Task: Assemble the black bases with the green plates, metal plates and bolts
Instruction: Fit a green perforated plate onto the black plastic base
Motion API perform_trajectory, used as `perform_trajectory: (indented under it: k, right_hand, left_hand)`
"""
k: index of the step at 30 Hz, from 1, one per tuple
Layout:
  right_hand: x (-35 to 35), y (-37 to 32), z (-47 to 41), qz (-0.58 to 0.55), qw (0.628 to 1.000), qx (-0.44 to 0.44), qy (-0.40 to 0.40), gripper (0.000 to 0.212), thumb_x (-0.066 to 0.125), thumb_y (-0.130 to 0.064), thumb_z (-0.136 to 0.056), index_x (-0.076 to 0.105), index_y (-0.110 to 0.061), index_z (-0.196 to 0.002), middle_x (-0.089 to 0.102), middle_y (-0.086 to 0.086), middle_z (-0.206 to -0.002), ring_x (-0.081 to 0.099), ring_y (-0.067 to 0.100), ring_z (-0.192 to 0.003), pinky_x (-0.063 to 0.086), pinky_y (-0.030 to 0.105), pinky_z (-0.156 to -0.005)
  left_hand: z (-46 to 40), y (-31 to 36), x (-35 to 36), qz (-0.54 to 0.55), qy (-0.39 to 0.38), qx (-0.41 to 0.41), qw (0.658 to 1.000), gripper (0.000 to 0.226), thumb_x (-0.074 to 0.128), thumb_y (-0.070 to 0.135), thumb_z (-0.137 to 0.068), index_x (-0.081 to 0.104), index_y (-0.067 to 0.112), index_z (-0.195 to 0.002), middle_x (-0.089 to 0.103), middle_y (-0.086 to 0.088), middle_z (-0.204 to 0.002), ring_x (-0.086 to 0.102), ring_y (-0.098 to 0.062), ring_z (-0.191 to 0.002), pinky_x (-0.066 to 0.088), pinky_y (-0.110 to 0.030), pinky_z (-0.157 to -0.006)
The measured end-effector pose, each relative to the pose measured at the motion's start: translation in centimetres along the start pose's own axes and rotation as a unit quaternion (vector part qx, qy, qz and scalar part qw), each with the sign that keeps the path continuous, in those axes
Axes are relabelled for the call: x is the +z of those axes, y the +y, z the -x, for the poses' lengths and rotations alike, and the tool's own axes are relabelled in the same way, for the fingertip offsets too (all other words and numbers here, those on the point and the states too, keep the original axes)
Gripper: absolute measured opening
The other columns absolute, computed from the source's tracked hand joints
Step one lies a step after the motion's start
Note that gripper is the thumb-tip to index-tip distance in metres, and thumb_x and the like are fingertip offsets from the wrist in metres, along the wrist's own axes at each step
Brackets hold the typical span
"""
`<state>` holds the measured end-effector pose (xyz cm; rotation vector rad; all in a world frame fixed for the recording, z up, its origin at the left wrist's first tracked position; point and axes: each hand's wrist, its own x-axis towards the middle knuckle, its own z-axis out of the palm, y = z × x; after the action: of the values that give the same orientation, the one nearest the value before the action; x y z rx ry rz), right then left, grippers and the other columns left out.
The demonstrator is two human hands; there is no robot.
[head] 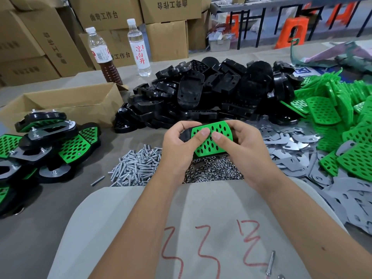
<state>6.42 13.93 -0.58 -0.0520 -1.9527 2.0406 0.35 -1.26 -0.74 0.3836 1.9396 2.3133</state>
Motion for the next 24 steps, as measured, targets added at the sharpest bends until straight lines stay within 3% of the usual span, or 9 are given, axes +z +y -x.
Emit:
perform_trajectory:
  k: [3, 6, 8, 10, 17, 20, 24]
  right_hand:
    - [0.0, -0.11, 0.08, -0.025, 1.0, -0.012, 0.006, 0.023, 0.074, -0.015, -0.097, 0.069, -0.012, -0.119, 0.078, 0.009, -0.106, 0.075, 0.028, -0.101, 0.063, 0.045, -0.084]
    - [-0.03, -0.17, 0.15, -0.043, 0.999, -0.017, 0.024, 0.024, 0.074, -0.015, -0.097, 0.069, -0.012, -0.12, 0.077, 0.009, -0.107, 0.074, 0.029, -0.101, 0.06, 0.032, -0.075]
    - [-0.09, -0.21, 0.1, -0.051, 0.997, -0.014, 0.05, 0.024, 0.073, -0.015, -0.098, 0.068, -0.013, -0.121, 0.076, 0.008, -0.107, 0.072, 0.021, -0.093, 0.053, 0.019, -0.062]
    - [-0.18, -0.25, 0.02, -0.061, 0.996, -0.006, 0.066, 0.025, 0.072, -0.014, -0.098, 0.066, -0.012, -0.122, 0.074, 0.007, -0.105, 0.068, 0.013, -0.09, 0.05, 0.014, -0.059]
    - [-0.11, -0.25, 0.0, -0.041, 0.997, -0.008, 0.067, 0.024, 0.073, -0.017, -0.097, 0.068, -0.017, -0.121, 0.077, 0.004, -0.107, 0.073, 0.013, -0.094, 0.054, 0.015, -0.064]
    - [-0.06, -0.22, 0.03, -0.05, 0.997, -0.01, 0.057, 0.022, 0.073, -0.016, -0.097, 0.068, -0.016, -0.119, 0.077, 0.007, -0.105, 0.072, 0.01, -0.084, 0.051, 0.017, -0.055]
    - [-0.13, -0.12, 0.06, -0.052, 0.997, 0.0, 0.052, 0.018, 0.073, -0.017, -0.097, 0.068, -0.015, -0.114, 0.078, 0.006, -0.101, 0.074, 0.018, -0.085, 0.051, 0.022, -0.05]
  left_hand:
    - [0.12, 0.1, 0.19, 0.021, -0.013, -0.037, 0.999, 0.036, 0.085, 0.035, -0.079, 0.072, 0.017, -0.107, 0.078, -0.011, -0.102, 0.077, -0.025, -0.091, 0.062, -0.036, -0.072]
    - [0.23, 0.2, 0.4, 0.023, -0.029, -0.051, 0.998, 0.038, 0.08, 0.038, -0.084, 0.072, 0.013, -0.11, 0.078, -0.006, -0.1, 0.076, -0.02, -0.092, 0.061, -0.032, -0.072]
    - [0.17, 0.16, 0.35, 0.025, -0.054, -0.057, 0.997, 0.038, 0.076, 0.033, -0.087, 0.071, 0.008, -0.116, 0.077, -0.011, -0.11, 0.075, -0.027, -0.103, 0.062, -0.038, -0.083]
    - [0.08, 0.06, 0.3, 0.011, -0.069, -0.053, 0.996, 0.04, 0.074, 0.025, -0.086, 0.068, 0.004, -0.119, 0.075, -0.018, -0.117, 0.071, -0.036, -0.114, 0.059, -0.047, -0.097]
    - [0.06, -0.11, 0.27, -0.004, -0.067, -0.046, 0.997, 0.036, 0.071, 0.022, -0.084, 0.064, 0.004, -0.115, 0.075, -0.015, -0.11, 0.071, -0.025, -0.102, 0.058, -0.044, -0.095]
    - [0.03, -0.08, 0.28, 0.008, -0.062, -0.047, 0.997, 0.038, 0.072, 0.021, -0.084, 0.064, 0.002, -0.117, 0.074, -0.019, -0.114, 0.072, -0.03, -0.105, 0.058, -0.048, -0.097]
    - [0.0, -0.1, 0.26, -0.002, -0.059, -0.044, 0.997, 0.042, 0.074, 0.022, -0.084, 0.065, 0.001, -0.119, 0.074, -0.02, -0.116, 0.071, -0.038, -0.112, 0.057, -0.053, -0.1]
